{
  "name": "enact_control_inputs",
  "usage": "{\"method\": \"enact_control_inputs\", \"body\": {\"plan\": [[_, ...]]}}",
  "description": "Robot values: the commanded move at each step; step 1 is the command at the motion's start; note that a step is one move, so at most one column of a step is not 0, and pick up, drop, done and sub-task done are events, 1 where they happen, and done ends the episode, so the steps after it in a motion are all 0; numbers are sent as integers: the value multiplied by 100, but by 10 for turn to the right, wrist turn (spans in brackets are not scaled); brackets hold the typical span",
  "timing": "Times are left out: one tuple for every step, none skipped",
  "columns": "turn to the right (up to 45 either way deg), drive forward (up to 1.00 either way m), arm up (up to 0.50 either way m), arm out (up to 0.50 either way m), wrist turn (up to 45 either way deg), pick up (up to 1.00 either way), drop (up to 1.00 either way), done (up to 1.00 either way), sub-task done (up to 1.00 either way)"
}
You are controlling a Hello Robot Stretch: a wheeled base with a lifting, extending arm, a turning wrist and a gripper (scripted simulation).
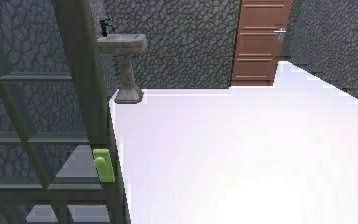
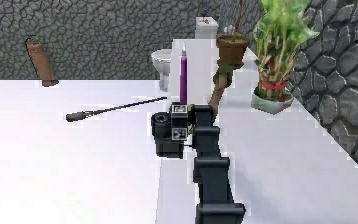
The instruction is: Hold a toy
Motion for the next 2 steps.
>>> {"method": "enact_control_inputs", "body": {"plan": [[0, 0, 10, 0, 0, 0, 0, 0, 0], [0, 0, 0, 0, 0, 0, 0, 100, 0]]}}
